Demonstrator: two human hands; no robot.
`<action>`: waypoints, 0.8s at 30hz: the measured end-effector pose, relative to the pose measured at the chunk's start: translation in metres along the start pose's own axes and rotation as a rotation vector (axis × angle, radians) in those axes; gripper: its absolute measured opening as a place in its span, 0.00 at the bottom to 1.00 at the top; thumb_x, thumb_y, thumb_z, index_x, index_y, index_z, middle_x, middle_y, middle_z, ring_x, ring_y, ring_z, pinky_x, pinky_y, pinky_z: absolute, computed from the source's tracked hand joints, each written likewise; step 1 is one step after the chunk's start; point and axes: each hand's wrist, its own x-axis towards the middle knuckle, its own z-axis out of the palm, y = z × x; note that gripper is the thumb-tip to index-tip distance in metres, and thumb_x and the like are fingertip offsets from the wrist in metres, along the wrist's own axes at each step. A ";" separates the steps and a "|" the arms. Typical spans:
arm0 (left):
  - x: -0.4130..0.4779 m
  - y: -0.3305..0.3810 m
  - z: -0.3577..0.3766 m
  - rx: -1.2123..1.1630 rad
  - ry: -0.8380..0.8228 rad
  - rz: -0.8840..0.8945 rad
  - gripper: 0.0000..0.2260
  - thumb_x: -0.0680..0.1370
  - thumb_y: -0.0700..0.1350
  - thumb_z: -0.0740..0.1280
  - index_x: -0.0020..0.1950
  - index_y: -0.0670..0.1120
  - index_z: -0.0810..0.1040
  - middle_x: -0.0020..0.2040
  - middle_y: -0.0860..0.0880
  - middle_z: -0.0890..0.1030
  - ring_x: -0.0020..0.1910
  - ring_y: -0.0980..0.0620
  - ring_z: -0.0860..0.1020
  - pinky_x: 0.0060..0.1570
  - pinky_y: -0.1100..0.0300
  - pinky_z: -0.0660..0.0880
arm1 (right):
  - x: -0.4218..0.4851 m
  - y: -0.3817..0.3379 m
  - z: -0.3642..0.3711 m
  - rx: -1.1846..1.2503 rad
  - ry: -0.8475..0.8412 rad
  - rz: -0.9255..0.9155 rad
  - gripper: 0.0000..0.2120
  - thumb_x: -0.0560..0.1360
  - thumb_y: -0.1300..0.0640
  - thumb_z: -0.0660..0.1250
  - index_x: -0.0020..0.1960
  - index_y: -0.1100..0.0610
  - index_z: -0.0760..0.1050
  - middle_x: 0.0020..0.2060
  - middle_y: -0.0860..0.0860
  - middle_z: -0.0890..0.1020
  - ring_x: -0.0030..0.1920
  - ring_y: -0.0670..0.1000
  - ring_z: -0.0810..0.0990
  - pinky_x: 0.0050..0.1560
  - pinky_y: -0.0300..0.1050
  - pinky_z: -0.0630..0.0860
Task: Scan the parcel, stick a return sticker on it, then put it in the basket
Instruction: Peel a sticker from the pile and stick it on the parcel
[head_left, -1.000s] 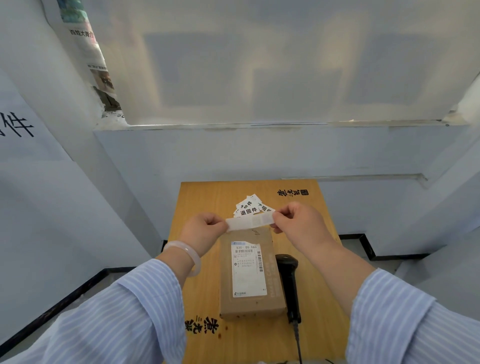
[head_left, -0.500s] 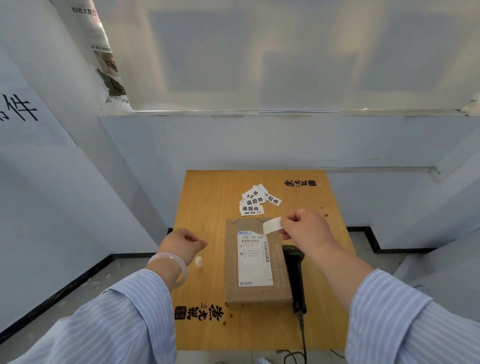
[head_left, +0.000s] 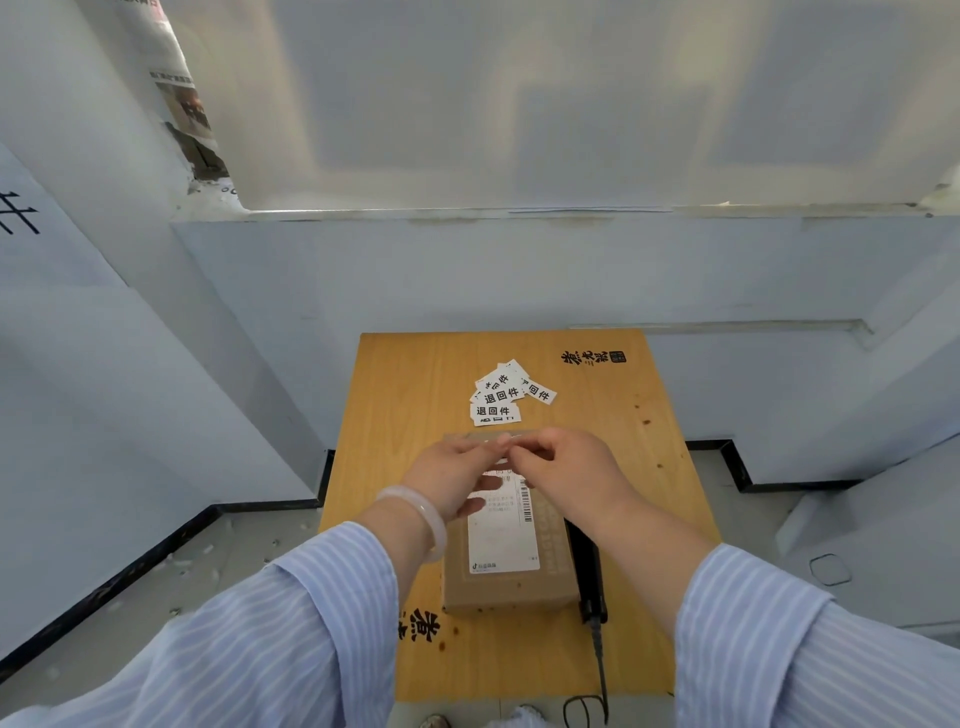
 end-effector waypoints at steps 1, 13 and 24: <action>0.002 0.001 -0.001 -0.008 0.016 0.007 0.09 0.75 0.53 0.69 0.50 0.49 0.83 0.46 0.52 0.86 0.42 0.54 0.80 0.40 0.59 0.75 | 0.001 0.001 -0.001 0.009 0.002 0.005 0.08 0.76 0.48 0.66 0.50 0.48 0.83 0.43 0.44 0.84 0.45 0.44 0.81 0.46 0.41 0.77; 0.039 -0.005 -0.007 0.164 0.053 0.012 0.08 0.79 0.48 0.65 0.50 0.49 0.83 0.44 0.53 0.86 0.33 0.58 0.77 0.24 0.70 0.67 | 0.039 0.029 -0.005 0.288 0.038 0.351 0.04 0.75 0.56 0.70 0.47 0.56 0.78 0.39 0.51 0.86 0.37 0.46 0.84 0.46 0.48 0.83; 0.085 -0.013 -0.018 0.580 0.204 -0.004 0.11 0.72 0.55 0.71 0.39 0.47 0.80 0.32 0.51 0.78 0.30 0.53 0.73 0.31 0.59 0.68 | 0.077 0.050 0.016 0.133 0.023 0.405 0.04 0.75 0.56 0.69 0.44 0.58 0.78 0.34 0.52 0.86 0.33 0.48 0.84 0.39 0.48 0.82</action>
